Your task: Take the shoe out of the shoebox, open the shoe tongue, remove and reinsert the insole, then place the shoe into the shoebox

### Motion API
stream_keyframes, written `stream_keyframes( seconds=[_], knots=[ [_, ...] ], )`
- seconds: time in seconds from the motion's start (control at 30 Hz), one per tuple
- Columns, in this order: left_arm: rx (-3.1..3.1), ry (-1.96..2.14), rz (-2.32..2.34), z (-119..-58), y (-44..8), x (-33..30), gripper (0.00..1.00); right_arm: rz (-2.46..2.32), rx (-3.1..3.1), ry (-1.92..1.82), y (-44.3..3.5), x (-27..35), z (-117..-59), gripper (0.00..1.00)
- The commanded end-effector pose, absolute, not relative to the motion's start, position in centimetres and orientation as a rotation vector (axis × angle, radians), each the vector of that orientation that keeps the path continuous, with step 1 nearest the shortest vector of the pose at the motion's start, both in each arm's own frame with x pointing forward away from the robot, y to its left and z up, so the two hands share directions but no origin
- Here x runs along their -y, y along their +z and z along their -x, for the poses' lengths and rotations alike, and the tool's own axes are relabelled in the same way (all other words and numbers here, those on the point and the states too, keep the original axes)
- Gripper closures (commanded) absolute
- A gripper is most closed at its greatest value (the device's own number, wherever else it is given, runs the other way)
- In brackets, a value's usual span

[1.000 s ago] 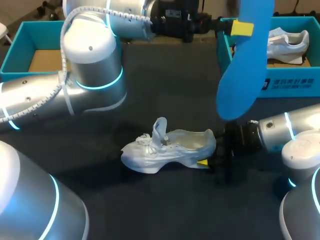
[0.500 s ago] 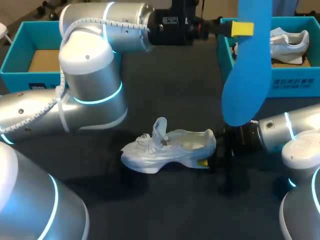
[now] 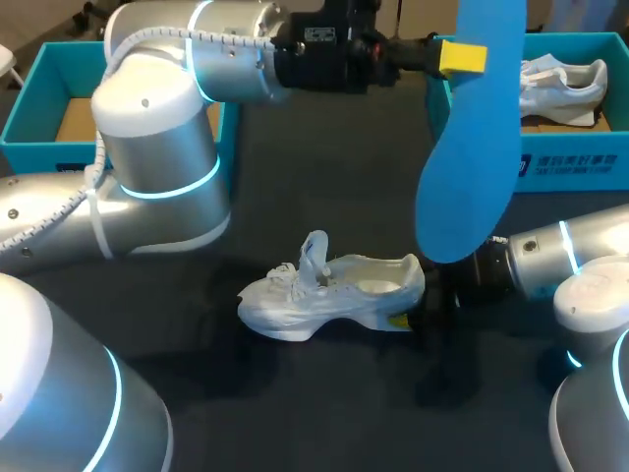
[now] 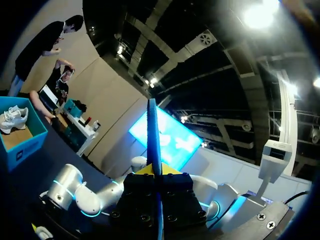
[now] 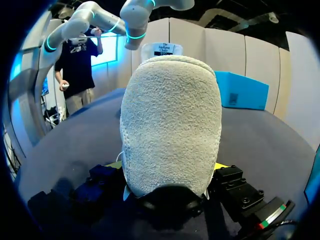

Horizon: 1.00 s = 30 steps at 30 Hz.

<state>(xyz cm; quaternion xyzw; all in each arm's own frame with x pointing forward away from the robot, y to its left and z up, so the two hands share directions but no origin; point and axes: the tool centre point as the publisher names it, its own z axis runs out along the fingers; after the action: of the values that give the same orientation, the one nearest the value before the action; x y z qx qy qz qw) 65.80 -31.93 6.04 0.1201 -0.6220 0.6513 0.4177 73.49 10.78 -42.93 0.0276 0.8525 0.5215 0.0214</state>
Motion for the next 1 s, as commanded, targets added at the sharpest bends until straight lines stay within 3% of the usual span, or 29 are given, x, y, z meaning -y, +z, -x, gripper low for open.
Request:
stream_keyframes(
  seconds=[0.03,1.0],
  knots=[
    [1.569,1.648,-0.323,-65.0,5.7,30.6,1.0,-0.086,-2.643,1.613,-43.9,-10.8,-73.8,1.0],
    [1.549,1.651,-0.48,-61.7,6.3,26.0,1.0,-0.086,-2.643,1.613,-43.9,-10.8,-73.8,1.0]
  ],
)
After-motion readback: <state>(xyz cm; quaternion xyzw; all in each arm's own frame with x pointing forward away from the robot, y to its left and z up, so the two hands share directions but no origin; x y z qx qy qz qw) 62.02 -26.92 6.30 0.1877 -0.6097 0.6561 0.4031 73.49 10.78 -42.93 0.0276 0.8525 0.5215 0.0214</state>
